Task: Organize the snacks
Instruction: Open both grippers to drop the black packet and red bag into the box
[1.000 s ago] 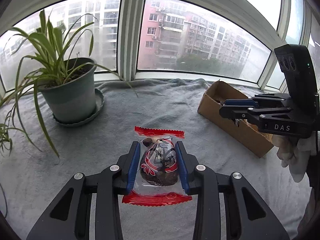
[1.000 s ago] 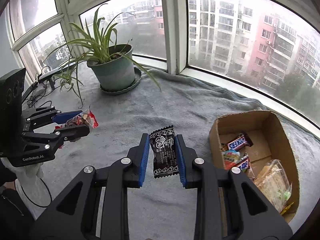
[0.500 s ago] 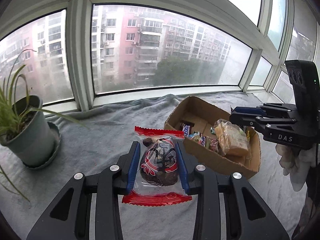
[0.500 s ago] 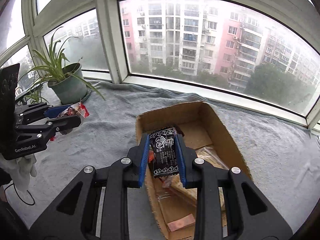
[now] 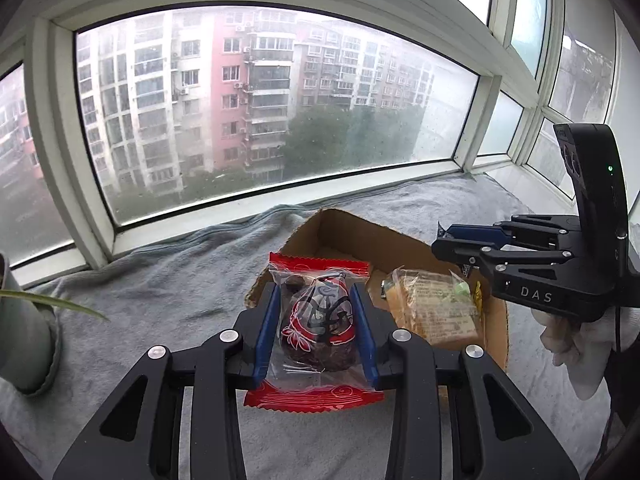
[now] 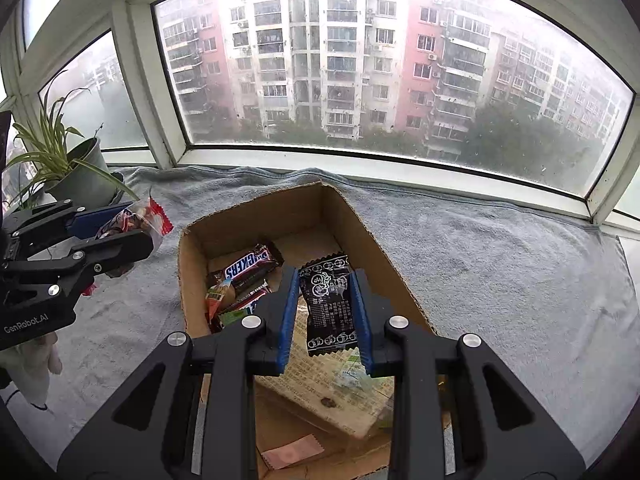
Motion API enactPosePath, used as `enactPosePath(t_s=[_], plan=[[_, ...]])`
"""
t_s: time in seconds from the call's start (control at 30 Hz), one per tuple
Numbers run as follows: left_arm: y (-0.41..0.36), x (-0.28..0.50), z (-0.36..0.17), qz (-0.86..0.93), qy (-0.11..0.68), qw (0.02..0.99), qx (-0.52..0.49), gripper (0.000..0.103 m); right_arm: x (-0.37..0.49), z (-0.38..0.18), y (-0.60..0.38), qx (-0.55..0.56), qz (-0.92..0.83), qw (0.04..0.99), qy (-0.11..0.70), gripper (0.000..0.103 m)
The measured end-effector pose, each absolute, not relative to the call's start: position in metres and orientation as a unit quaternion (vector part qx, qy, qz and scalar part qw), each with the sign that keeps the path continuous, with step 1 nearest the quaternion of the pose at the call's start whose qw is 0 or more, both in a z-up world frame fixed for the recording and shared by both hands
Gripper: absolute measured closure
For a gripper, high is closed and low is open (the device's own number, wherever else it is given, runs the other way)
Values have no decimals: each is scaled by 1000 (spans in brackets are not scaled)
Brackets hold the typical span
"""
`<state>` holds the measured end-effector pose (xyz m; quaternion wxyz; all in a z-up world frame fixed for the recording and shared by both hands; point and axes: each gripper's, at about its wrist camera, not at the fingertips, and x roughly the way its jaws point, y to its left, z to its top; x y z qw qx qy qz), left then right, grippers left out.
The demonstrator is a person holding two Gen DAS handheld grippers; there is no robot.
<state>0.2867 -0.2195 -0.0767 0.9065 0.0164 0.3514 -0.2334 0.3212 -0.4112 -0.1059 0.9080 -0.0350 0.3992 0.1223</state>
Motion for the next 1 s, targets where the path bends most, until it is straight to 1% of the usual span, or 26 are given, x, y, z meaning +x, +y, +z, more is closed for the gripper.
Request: enactPosePath(t_s=[0.17,0.2,0.27,0.33,0.37,0.4,0.93,0.97,1.0], plan=[[-238,291,-73,-242,347,906,24,68,321,-108,-417,-29,115,908,401,75],[-241,292,-72,-243,347,905,25,67,320,-107,-418,-28,113,909,399,73],[-245,294,-71,-246,347,905,24,66,319,-106,-420,-25,109,911,397,72],[-248,295,-70,-246,346,905,24,64,318,-106,-422,-26,104,912,397,66],[-250,295,-69,-243,345,906,26,59,318,-106,-422,-27,101,912,396,55],[-250,296,-69,-241,345,907,26,52,316,-105,-424,-28,98,914,393,49],[-237,277,-51,-232,328,916,19,51,286,-89,-418,-10,98,921,377,47],[-236,275,-50,-231,326,916,19,51,281,-87,-417,-7,98,922,374,46],[-234,272,-49,-231,325,917,19,50,277,-84,-417,-3,99,923,371,42]])
